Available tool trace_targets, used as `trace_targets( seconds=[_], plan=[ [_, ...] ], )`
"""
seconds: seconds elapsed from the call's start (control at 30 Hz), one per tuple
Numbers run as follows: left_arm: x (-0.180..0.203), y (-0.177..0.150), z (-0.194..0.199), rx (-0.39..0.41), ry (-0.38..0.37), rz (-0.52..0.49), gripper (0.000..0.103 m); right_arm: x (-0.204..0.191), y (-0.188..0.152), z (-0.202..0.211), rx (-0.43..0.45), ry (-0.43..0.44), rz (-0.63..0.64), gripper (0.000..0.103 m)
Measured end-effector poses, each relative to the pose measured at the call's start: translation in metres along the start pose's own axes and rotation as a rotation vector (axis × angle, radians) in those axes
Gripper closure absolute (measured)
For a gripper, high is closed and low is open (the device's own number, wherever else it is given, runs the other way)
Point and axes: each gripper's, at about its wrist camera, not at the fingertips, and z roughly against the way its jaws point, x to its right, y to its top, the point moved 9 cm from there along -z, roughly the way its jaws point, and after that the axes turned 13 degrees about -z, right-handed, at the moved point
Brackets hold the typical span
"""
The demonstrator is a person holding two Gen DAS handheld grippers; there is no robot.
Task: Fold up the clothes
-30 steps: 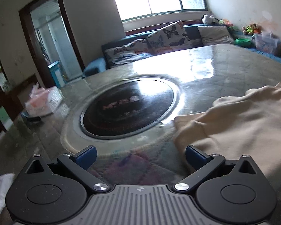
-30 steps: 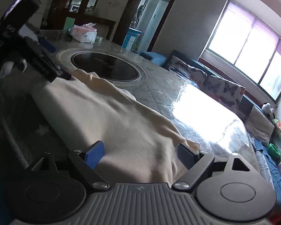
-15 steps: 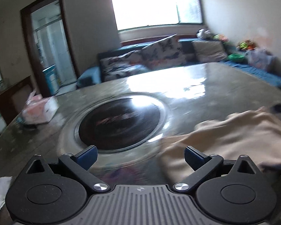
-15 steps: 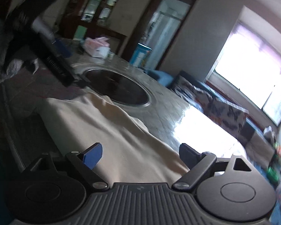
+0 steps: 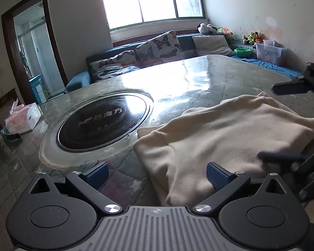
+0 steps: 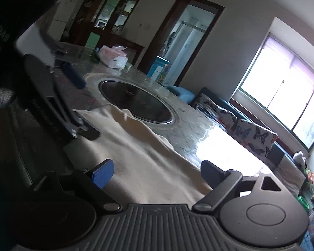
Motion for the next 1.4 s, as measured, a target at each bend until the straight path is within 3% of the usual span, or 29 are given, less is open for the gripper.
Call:
trace_targets(
  seconds=[0.23, 0.37, 0.63, 0.87, 1.0, 1.07, 1.27, 1.4],
  plan=[
    [-0.001, -0.004, 0.002, 0.003, 0.000, 0.008, 0.001, 0.012, -0.012, 0.007, -0.052, 0.009, -0.063, 0.010],
    [-0.008, -0.003, 0.012, 0.028, 0.018, 0.005, 0.001, 0.023, -0.007, 0.016, -0.035, -0.015, -0.084, 0.010],
    [-0.018, -0.015, 0.009, -0.005, 0.012, 0.051, 0.001, 0.046, -0.025, 0.018, -0.101, -0.035, -0.199, 0.010],
    [-0.016, -0.011, 0.007, -0.004, 0.011, 0.030, 0.001, 0.090, -0.029, 0.040, -0.086, -0.154, -0.306, 0.010],
    [-0.014, -0.010, 0.005, -0.006, 0.009, 0.019, 0.001, 0.111, -0.057, 0.037, -0.166, -0.225, -0.348, 0.013],
    [-0.015, -0.008, 0.006, -0.004, 0.009, 0.016, 0.001, 0.114, -0.063, 0.041, -0.176, -0.212, -0.382, 0.013],
    [-0.016, 0.014, 0.003, 0.032, 0.016, 0.006, 0.001, 0.129, -0.036, 0.027, -0.150, -0.203, -0.363, 0.013],
    [-0.015, 0.023, -0.011, 0.025, 0.025, -0.007, 0.001, 0.134, -0.030, -0.005, -0.192, -0.202, -0.355, 0.013]
  ],
)
